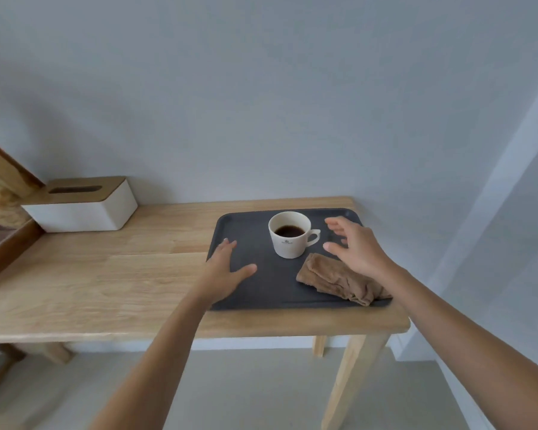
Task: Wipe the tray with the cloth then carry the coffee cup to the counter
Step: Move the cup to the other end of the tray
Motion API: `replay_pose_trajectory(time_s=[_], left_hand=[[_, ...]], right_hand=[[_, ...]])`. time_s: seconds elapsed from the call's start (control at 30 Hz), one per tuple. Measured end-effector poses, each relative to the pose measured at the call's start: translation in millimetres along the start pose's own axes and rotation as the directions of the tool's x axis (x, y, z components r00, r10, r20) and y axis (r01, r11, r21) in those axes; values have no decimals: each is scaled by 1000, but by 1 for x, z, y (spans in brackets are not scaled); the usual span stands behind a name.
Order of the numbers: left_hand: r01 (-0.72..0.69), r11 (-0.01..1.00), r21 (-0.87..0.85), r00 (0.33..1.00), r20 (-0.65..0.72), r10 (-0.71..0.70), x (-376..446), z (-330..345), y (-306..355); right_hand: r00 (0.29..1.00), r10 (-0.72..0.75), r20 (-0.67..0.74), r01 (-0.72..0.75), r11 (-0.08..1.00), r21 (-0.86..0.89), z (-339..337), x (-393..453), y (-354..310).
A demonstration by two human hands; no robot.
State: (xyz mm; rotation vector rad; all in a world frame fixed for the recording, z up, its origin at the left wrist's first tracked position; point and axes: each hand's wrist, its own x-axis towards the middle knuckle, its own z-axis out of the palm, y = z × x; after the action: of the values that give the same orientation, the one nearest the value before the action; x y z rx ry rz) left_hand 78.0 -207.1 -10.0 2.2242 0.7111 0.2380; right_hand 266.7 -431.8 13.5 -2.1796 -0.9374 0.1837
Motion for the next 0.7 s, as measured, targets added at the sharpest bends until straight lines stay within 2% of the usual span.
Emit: replay_pose_trajectory(time_s=[0.1, 0.23, 0.4, 0.7], left_hand=[[14, 978, -210, 1000, 26, -9, 19, 32, 24], [-31, 945, -327, 999, -27, 24, 39, 53, 38], [-84, 930, -357, 993, -108, 48, 51, 50, 32], [-118, 908, -401, 988, -136, 68, 81, -5, -4]], right_hand=[[994, 26, 104, -38, 993, 112, 14, 15, -10], [999, -5, 47, -1, 991, 132, 29, 28, -14], [1000, 0, -27, 5, 984, 178, 36, 39, -15], [1000, -23, 17, 18, 967, 256, 77, 87, -53]])
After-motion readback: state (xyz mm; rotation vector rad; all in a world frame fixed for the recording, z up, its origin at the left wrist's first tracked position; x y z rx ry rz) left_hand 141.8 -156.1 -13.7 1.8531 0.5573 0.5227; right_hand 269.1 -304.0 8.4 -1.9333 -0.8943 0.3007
